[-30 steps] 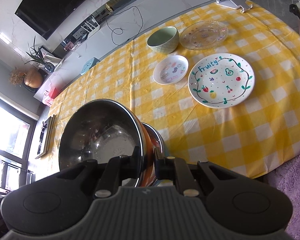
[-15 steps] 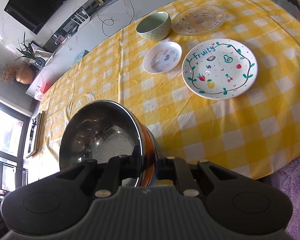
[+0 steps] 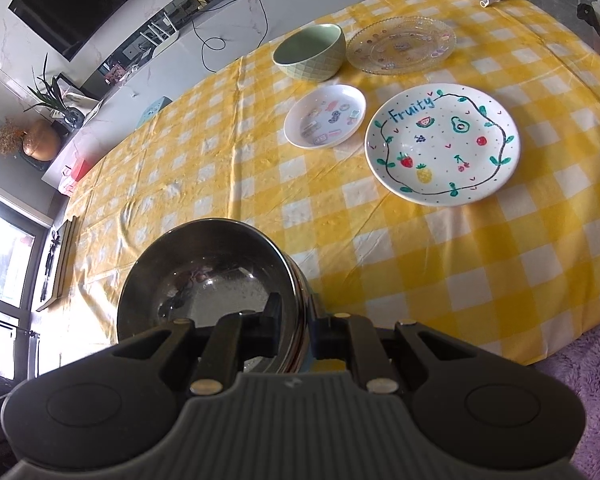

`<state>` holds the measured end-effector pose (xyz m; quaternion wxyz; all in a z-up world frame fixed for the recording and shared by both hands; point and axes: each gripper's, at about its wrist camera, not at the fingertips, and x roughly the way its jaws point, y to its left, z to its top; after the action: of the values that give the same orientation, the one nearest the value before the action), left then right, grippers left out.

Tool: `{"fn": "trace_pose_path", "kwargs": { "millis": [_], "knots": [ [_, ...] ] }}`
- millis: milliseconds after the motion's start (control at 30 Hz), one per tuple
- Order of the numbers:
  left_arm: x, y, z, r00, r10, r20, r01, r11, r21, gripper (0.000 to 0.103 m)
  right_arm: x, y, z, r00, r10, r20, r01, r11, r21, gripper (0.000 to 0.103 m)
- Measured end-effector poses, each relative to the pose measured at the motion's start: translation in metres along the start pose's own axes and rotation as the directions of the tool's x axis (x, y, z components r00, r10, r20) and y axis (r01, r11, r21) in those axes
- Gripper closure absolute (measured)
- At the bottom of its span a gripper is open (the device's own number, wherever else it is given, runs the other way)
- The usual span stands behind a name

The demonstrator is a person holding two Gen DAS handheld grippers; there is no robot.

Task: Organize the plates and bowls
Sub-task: 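Open both grippers and release the stacked steel bowls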

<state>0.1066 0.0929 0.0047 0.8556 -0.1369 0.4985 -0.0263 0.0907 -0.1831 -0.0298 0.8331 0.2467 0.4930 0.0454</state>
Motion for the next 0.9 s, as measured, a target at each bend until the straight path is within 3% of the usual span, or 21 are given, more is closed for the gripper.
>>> {"fn": "trace_pose_path", "kwargs": {
  "millis": [133, 267, 600, 667, 767, 900],
  "knots": [
    [-0.001, 0.002, 0.0, 1.0, -0.013, 0.001, 0.013, 1.0, -0.01, 0.079, 0.0, 0.0, -0.001, 1.0, 0.002, -0.003, -0.002, 1.0, 0.003, 0.087],
    [-0.005, 0.006, 0.0, 0.999, -0.037, 0.013, 0.037, 0.999, -0.032, 0.077, -0.003, -0.002, 0.0, 1.0, -0.007, 0.014, 0.007, 1.0, 0.009, 0.072],
    [-0.025, 0.006, 0.003, 0.993, -0.087, 0.086, 0.089, 0.996, -0.016, 0.052, -0.02, -0.001, 0.0, 0.998, 0.003, 0.065, -0.004, 1.0, 0.018, 0.051],
    [-0.027, 0.005, 0.003, 0.991, -0.089, 0.096, 0.091, 0.996, -0.008, 0.051, -0.023, 0.0, 0.001, 0.997, 0.01, 0.076, -0.011, 1.0, 0.016, 0.044],
    [-0.027, 0.004, 0.003, 0.991, -0.095, 0.097, 0.095, 0.995, 0.005, 0.052, -0.026, 0.002, 0.0, 0.996, 0.011, 0.088, -0.012, 1.0, 0.004, 0.043],
    [-0.025, 0.005, 0.003, 0.992, -0.087, 0.093, 0.088, 0.996, -0.003, 0.07, -0.027, 0.0, 0.001, 0.996, 0.017, 0.092, -0.018, 1.0, 0.006, 0.047]
  ]
}}
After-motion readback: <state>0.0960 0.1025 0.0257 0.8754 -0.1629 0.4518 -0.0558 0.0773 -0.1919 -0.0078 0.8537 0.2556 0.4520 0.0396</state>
